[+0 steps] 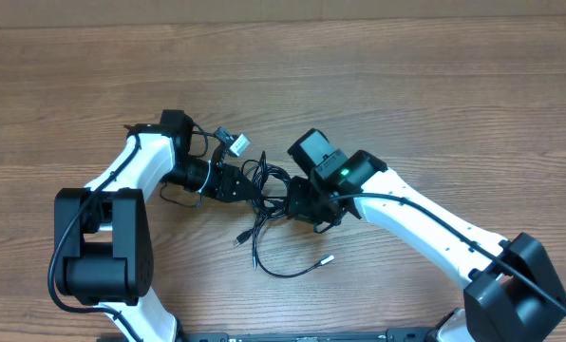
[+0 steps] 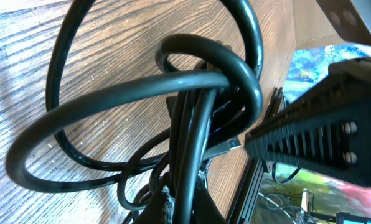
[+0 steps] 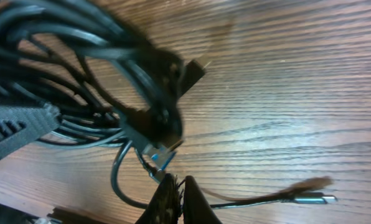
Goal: Untangle cables
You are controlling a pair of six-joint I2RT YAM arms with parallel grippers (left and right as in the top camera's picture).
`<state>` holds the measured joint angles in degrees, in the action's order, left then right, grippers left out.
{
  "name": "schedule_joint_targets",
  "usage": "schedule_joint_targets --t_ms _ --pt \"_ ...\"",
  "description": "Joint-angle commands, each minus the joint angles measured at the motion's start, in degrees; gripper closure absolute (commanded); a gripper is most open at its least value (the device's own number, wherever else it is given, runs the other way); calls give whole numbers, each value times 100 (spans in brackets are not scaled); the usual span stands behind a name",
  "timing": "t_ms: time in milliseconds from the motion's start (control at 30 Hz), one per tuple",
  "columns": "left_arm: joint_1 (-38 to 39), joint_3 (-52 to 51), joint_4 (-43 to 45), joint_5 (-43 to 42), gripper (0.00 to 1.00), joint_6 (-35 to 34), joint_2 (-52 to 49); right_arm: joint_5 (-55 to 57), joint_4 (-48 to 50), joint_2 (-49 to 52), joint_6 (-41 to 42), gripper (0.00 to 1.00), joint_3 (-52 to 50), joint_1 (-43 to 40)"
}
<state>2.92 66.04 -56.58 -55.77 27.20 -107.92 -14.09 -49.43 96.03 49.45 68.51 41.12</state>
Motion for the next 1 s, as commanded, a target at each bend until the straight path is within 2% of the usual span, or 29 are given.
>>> schedule_joint_targets --t_ms 0,200,433,967 --pt "44 55 2 -227 96 107 -17 387 96 -140 28 96 -31 208" --pt "44 55 2 -227 96 107 -17 509 461 -140 177 96 -31 271" --pt "44 55 2 -229 96 109 -17 658 -258 -140 114 96 -31 214" --pt "44 55 2 -232 96 109 -17 979 96 -140 157 96 -31 382"
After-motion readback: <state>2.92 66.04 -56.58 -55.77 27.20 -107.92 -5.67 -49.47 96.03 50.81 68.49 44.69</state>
